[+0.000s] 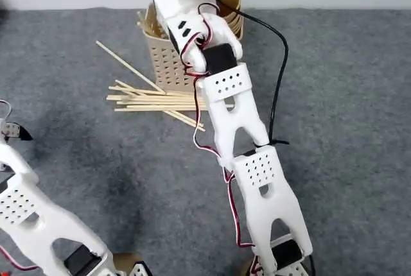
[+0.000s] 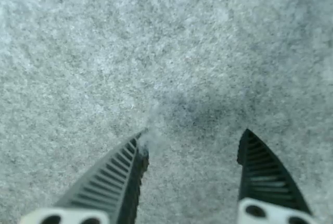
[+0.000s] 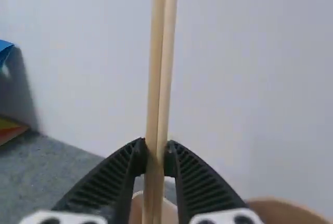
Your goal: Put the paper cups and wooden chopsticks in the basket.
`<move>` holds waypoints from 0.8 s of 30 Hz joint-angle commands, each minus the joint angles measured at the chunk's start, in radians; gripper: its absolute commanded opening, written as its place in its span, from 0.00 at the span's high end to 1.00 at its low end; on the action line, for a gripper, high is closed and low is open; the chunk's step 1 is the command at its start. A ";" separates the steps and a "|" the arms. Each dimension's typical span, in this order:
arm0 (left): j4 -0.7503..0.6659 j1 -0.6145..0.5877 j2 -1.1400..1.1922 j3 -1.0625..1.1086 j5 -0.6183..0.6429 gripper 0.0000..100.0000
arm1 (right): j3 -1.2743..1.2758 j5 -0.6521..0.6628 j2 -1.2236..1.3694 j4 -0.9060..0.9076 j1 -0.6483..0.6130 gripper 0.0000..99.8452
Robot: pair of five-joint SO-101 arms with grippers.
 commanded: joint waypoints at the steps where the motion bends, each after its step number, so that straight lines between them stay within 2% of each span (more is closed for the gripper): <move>1: 0.021 0.003 -0.060 -0.004 0.012 0.74 | -0.043 -0.011 -0.051 0.013 0.013 0.99; 8: 0.021 0.005 -0.060 -0.004 0.012 0.74 | -0.041 -0.015 -0.120 0.125 -0.002 0.99; 12: 0.021 0.005 -0.060 -0.004 0.012 0.74 | -0.041 -0.080 -0.177 0.191 -0.012 0.99; 16: 0.021 0.005 -0.060 -0.004 0.012 0.74 | -0.041 -0.086 -0.232 0.217 -0.030 0.99; 24: 0.021 0.005 -0.060 -0.004 0.012 0.74 | -0.041 -0.084 -0.352 0.348 -0.122 0.99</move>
